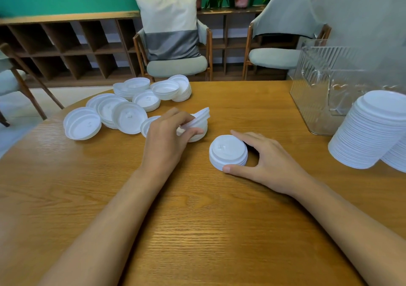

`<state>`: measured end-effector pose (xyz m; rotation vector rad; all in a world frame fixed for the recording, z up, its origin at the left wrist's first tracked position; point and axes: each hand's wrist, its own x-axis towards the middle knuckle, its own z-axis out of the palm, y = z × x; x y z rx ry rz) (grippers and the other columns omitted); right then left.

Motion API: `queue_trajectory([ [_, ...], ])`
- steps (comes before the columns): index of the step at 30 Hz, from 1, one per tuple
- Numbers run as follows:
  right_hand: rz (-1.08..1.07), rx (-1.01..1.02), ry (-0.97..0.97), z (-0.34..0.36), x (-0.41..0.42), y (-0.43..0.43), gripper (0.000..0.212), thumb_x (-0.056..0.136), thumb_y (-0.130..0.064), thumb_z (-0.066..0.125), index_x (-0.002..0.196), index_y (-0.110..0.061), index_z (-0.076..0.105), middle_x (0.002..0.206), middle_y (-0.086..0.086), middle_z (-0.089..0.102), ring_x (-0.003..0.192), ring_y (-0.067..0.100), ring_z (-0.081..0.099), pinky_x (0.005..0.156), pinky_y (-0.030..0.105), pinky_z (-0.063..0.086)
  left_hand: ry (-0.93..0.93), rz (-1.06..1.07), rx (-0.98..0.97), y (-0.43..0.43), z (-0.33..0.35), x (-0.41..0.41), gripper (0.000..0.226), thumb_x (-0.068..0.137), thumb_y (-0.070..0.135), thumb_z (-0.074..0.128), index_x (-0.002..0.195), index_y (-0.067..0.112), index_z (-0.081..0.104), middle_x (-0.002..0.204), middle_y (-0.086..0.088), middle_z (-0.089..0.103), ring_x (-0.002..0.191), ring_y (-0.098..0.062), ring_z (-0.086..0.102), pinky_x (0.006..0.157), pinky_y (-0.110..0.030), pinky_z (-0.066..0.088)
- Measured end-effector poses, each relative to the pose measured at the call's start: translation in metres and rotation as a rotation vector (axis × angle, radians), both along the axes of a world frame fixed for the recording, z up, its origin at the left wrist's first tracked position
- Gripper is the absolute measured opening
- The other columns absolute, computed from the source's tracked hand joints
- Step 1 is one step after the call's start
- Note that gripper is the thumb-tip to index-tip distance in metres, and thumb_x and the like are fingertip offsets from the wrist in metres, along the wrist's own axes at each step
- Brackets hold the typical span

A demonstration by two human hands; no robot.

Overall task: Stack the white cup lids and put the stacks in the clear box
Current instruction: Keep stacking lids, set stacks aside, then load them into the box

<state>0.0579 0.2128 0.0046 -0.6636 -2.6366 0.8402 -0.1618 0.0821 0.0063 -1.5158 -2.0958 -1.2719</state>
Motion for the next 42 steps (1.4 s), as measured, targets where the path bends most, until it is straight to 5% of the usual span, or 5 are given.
queue_trajectory([
  [8,-0.011,-0.001,0.063,-0.006,-0.002,0.004,0.097,0.078,-0.060,0.083,0.160,-0.032,0.039,0.145,-0.022,0.049,0.128,-0.011,0.041,0.099,-0.003,0.025,-0.374,-0.142,0.088,-0.003,0.020,0.024,0.030,0.098,0.026,0.075,0.127,0.026,0.073,0.114,0.007,0.072,0.104,-0.012,0.068,0.082,-0.022,0.058],
  [15,0.023,-0.046,0.117,-0.007,-0.001,0.005,0.101,0.077,-0.058,0.086,0.159,-0.048,0.028,0.141,-0.028,0.053,0.134,-0.003,0.048,0.115,0.035,0.042,-0.574,-0.325,-0.126,0.000,0.011,0.017,0.040,0.105,0.029,0.062,0.143,0.038,0.063,0.111,0.013,0.065,0.099,-0.015,0.066,0.093,-0.037,0.056],
  [24,0.083,0.024,0.125,-0.008,-0.001,0.003,0.087,0.079,-0.056,0.084,0.155,-0.043,0.043,0.142,-0.024,0.054,0.133,-0.003,0.048,0.113,0.029,0.041,-0.305,-0.237,-0.162,0.004,-0.004,0.032,0.009,0.102,0.020,0.069,0.110,0.017,0.072,0.098,0.011,0.076,0.098,-0.001,0.070,0.082,-0.021,0.054],
  [31,0.080,0.024,0.129,-0.011,-0.002,0.005,0.082,0.079,-0.054,0.084,0.152,-0.041,0.048,0.134,-0.023,0.057,0.126,0.001,0.053,0.106,0.030,0.046,-0.212,-0.219,-0.351,-0.001,0.002,0.038,0.064,0.074,0.078,0.072,0.122,0.036,0.072,0.101,0.012,0.057,0.092,-0.004,0.059,0.078,-0.014,0.046],
  [42,0.087,-0.011,0.131,-0.008,-0.001,0.007,0.098,0.077,-0.054,0.087,0.159,-0.042,0.035,0.153,-0.025,0.047,0.139,-0.007,0.043,0.112,0.016,0.035,-0.440,-0.413,-0.314,-0.007,0.014,0.034,0.083,0.077,0.008,0.088,0.147,0.033,0.051,0.125,0.007,0.063,0.125,-0.003,0.059,0.109,-0.018,0.047],
])
